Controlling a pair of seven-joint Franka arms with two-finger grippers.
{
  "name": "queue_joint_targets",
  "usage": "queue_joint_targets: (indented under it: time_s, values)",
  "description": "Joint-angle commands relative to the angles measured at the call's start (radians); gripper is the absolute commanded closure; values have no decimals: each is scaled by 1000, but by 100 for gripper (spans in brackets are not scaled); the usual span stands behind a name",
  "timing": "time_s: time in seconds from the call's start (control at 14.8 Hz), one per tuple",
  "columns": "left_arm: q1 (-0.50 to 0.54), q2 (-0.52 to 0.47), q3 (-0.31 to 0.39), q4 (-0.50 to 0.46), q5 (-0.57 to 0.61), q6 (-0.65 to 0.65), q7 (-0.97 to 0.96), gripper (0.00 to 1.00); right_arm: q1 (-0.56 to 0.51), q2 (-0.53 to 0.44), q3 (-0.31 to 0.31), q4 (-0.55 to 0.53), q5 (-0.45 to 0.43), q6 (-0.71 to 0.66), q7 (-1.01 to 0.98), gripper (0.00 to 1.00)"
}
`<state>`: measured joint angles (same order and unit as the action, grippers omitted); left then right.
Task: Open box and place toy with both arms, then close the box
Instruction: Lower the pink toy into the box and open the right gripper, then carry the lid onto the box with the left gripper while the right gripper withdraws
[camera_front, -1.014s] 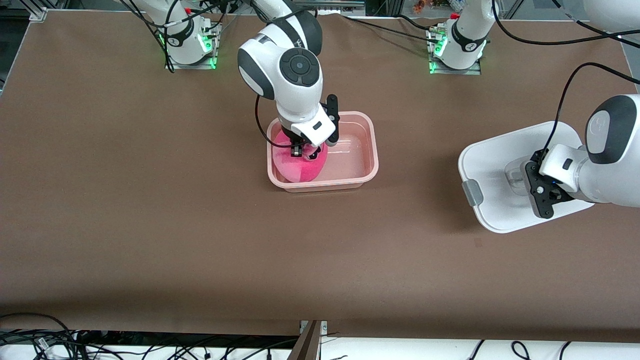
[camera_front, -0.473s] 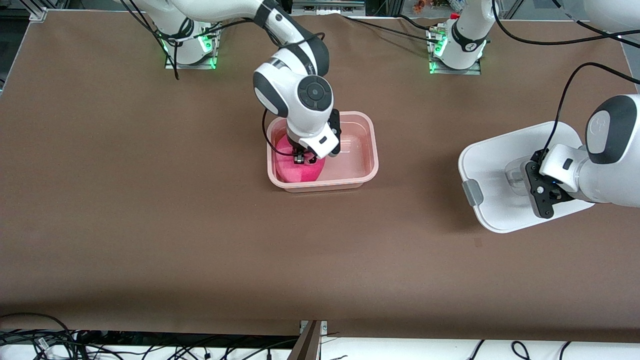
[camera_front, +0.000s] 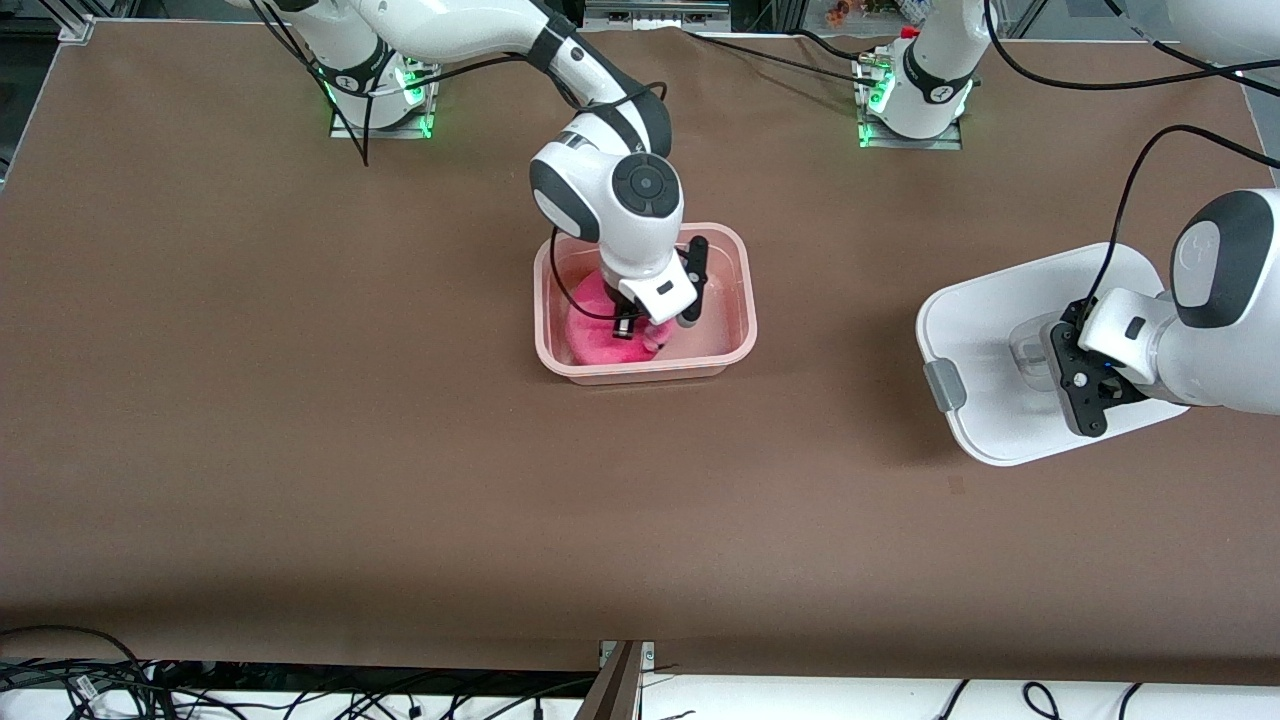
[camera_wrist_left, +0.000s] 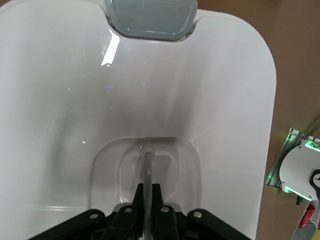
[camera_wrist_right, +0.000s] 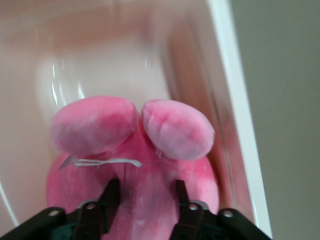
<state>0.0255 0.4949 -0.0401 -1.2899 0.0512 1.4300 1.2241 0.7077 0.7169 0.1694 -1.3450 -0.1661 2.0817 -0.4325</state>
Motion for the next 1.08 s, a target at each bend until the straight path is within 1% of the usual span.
queue_joint_targets:
  time_s: [0.0, 0.14, 0.34, 0.47, 0.61, 0.68, 0.81, 0.95, 1.01]
  values:
    - [11, -12, -12, -8, 9, -10, 23, 100, 36, 39, -4, 29, 34, 96, 116, 0]
    - [7, -12, -15, -5, 7, -7, 23, 100, 27, 24, -4, 29, 39, 86, 115, 0]
    - [-12, -10, -17, -2, -28, 1, 14, 100, 26, -20, -5, 29, 40, 5, 117, 0]
    - [-42, 2, -24, -3, -45, 21, 11, 100, 19, -94, -7, 29, 43, -60, 117, 0]
    - [-87, 8, -30, -9, -51, 55, 9, 100, -14, -173, -13, 29, 98, -144, 117, 0]
    - [-120, 10, -30, -9, -50, 56, 6, 100, -45, -222, -14, 29, 129, -200, 117, 0]
    - [-186, 11, -30, -11, -51, 84, -20, 100, -149, -307, -16, 29, 155, -326, 113, 0]
    - [-270, 17, -30, -11, -53, 107, -67, 100, -278, -336, -19, 36, 165, -367, 112, 0]
    - [-318, 17, -30, -11, -53, 128, -93, 100, -321, -362, -21, 44, 169, -377, 109, 0]
